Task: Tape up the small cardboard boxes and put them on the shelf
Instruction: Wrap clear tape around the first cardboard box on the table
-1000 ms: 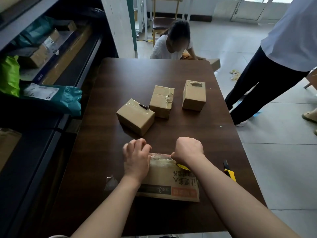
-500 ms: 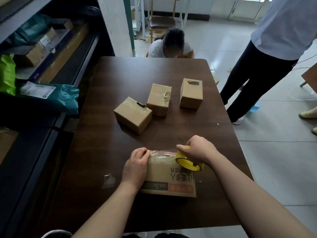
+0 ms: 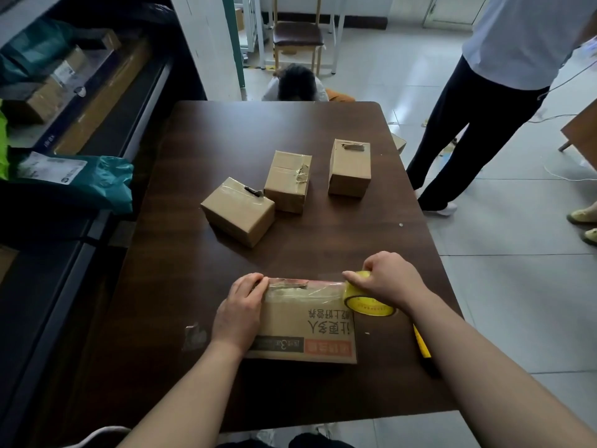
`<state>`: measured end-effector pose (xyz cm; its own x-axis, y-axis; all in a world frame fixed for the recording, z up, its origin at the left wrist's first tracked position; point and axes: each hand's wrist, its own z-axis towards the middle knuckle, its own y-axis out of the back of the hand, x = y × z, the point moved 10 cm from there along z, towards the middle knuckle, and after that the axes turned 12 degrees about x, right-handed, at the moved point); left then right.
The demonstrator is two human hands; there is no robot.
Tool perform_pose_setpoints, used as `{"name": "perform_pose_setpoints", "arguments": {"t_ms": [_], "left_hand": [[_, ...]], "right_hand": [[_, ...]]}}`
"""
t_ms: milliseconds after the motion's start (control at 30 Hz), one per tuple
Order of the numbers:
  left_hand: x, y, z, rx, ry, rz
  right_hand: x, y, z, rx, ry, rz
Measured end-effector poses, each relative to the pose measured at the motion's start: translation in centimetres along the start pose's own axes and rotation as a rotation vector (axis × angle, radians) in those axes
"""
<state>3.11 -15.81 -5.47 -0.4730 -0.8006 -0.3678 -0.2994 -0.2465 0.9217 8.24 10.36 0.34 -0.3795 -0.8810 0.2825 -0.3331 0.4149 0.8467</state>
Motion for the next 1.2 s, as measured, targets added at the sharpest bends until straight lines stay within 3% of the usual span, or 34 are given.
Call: {"name": "perform_pose_setpoints", "arguments": {"t_ms": [233, 967, 1200], "left_hand": [[0.2, 0.0, 0.0, -0.032, -0.021, 0.001], [0.4, -0.2, 0.2, 0.034, -0.018, 0.018], [-0.6, 2.1, 4.7, 0.065, -0.131, 0.311]], "right_hand": [[-3.9, -0.1, -0.3, 0.037, -0.067, -0.020], [-5.7, -4.6, 1.1, 0.139, -0.109, 0.027], [-6.1, -7.1, 0.1, 0.127, -0.170, 0.179]]}}
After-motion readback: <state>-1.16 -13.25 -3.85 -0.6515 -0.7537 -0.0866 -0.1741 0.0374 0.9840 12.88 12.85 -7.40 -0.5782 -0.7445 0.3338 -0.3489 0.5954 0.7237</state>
